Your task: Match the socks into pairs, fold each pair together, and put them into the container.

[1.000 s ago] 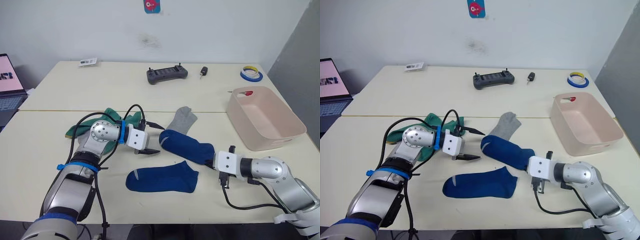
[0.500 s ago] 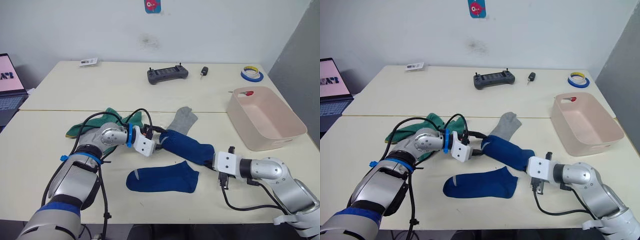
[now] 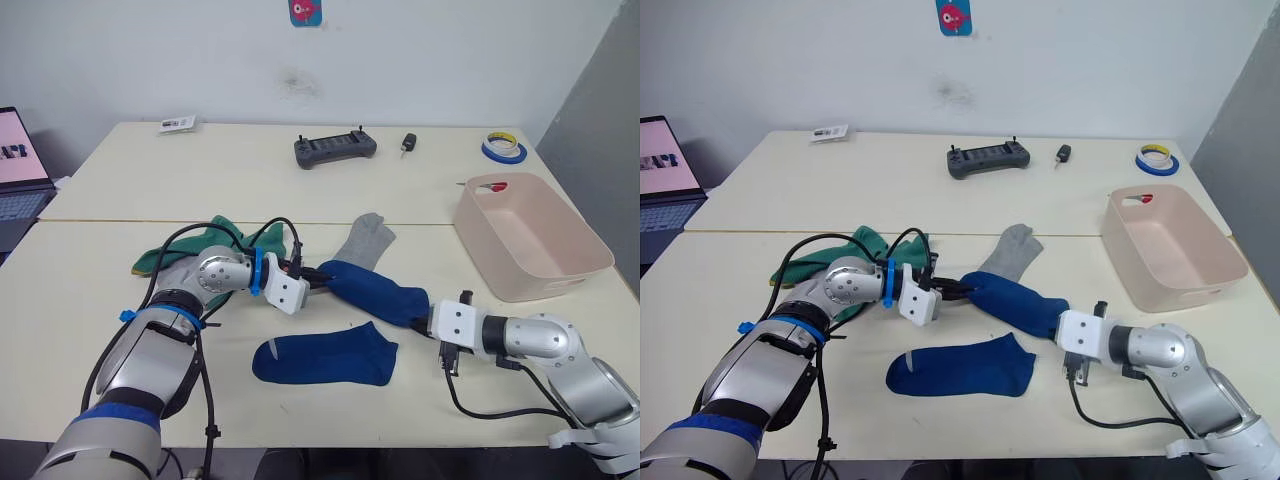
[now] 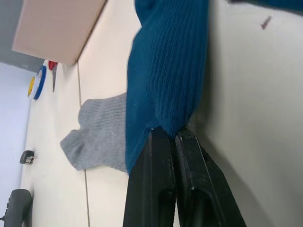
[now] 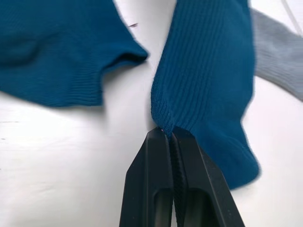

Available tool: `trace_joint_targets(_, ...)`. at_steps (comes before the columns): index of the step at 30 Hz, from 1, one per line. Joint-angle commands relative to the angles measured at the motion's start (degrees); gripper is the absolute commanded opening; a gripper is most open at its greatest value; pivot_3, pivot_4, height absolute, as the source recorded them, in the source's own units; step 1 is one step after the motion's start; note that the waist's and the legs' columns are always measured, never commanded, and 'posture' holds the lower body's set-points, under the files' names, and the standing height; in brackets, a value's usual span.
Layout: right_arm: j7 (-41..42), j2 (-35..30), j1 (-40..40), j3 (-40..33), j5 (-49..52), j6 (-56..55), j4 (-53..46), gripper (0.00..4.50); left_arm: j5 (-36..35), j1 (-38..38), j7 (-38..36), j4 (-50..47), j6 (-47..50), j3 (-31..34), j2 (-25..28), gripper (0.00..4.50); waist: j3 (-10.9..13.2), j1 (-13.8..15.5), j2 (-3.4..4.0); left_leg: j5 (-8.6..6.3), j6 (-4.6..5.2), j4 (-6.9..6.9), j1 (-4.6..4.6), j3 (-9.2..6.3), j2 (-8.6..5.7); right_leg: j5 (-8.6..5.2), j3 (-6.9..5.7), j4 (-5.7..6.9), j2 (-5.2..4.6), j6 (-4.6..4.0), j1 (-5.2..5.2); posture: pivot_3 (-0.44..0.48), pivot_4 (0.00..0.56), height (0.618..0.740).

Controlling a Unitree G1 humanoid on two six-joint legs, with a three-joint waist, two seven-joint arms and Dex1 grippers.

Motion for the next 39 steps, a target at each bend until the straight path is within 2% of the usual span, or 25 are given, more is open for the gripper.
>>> trace_joint_targets(1,0.4,-0.8,-1.6,-4.4,2.7,0.6,-3.3,0.0,-12.2,-0.9,-11.0,-5.8,5.1,3.1,1.3,0.02,0.0,0.0,0.0,0.02,-0.03,0.0,0.0,0.0,0.0,0.0,0.0,0.0,0.0,0.0,0.0,0.0,0.15,0.74)
trace_joint_targets(5,0.3,0.1,-3.7,-7.7,7.2,4.3,-5.6,0.0,-23.7,1.0,-24.3,-14.0,19.8,6.3,2.9,0.02,0.0,-0.3,0.01,0.02,-0.04,0.01,0.01,0.01,0.04,0.0,0.02,0.02,0.02,0.0,0.0,0.0,0.15,0.74)
trace_joint_targets(10,0.3,2.0,-6.8,-10.6,16.8,13.8,-11.2,0.0,-32.7,5.1,-33.2,-30.2,48.7,9.0,7.4,0.02,0.0,-0.5,0.01,0.02,-0.04,0.01,0.02,-0.07,0.1,0.0,0.03,0.03,0.08,0.0,0.0,0.0,0.15,0.74)
trace_joint_targets(15,0.6,1.9,-8.9,-14.6,35.6,30.9,-18.3,0.0,-42.0,10.3,-38.7,-52.4,82.7,9.7,18.6,0.02,0.0,-0.4,0.03,0.01,-0.02,0.02,-0.02,-0.23,0.18,0.0,0.07,0.02,0.07,0.0,0.03,0.0,0.15,0.74)
trace_joint_targets(18,-0.8,1.3,-9.6,-16.4,44.7,38.5,-20.1,0.0,-47.2,13.1,-39.5,-61.4,95.6,9.5,25.3,0.02,0.1,-0.3,0.06,-0.1,0.18,0.01,0.0,-0.3,0.17,-0.01,0.09,0.01,0.06,-0.01,0.07,0.0,0.15,0.74)
trace_joint_targets(22,-5.0,0.8,-10.3,-19.0,60.5,47.7,-21.4,0.0,-58.1,18.3,-39.6,-73.1,111.5,10.5,35.9,0.02,0.1,-0.3,0.08,-0.12,0.21,0.0,-0.01,-0.31,0.17,-0.02,0.12,-0.01,0.03,-0.02,0.08,0.0,0.15,0.74)
trace_joint_targets(25,-9.0,-0.6,-10.0,-19.7,69.9,51.6,-20.6,0.0,-62.8,22.8,-39.6,-78.5,119.0,12.4,40.8,0.02,0.1,-0.3,0.12,-0.13,0.23,-0.01,0.0,-0.31,0.17,-0.04,0.12,-0.02,-0.02,-0.04,0.08,0.0,0.15,0.74)
trace_joint_targets(29,-13.5,-1.5,-8.5,-15.6,71.8,54.6,-18.6,0.0,-62.3,32.4,-37.4,-81.9,123.6,13.2,43.3,0.02,0.1,-0.3,0.14,-0.17,0.3,-0.02,0.02,-0.27,0.16,-0.05,0.15,-0.03,-0.04,-0.04,0.07,0.0,0.15,0.74)
trace_joint_targets(31,-16.0,-0.9,-9.0,-13.6,71.3,55.6,-17.2,0.0,-60.3,35.4,-35.9,-81.8,122.9,13.1,42.6,0.02,0.2,-0.3,0.15,-0.19,0.33,-0.03,0.01,-0.26,0.16,-0.07,0.17,0.0,-0.04,-0.07,0.02,0.0,0.15,0.74)
trace_joint_targets(33,-18.8,1.3,-10.8,-10.4,69.1,56.3,-14.2,0.0,-57.7,37.0,-33.2,-80.2,121.9,11.8,39.7,0.02,0.2,-0.3,0.16,-0.19,0.34,-0.02,0.02,-0.29,0.18,-0.07,0.16,0.0,-0.03,-0.07,0.02,0.0,0.15,0.74)
trace_joint_targets(39,-21.8,4.9,-14.5,-4.0,61.0,55.5,-7.7,0.0,-50.9,36.6,-30.1,-75.4,118.9,9.0,32.5,0.02,0.2,-0.2,0.15,-0.2,0.35,-0.02,-0.03,-0.24,0.13,-0.07,0.19,-0.01,0.06,-0.07,-0.03,0.0,0.15,0.74)
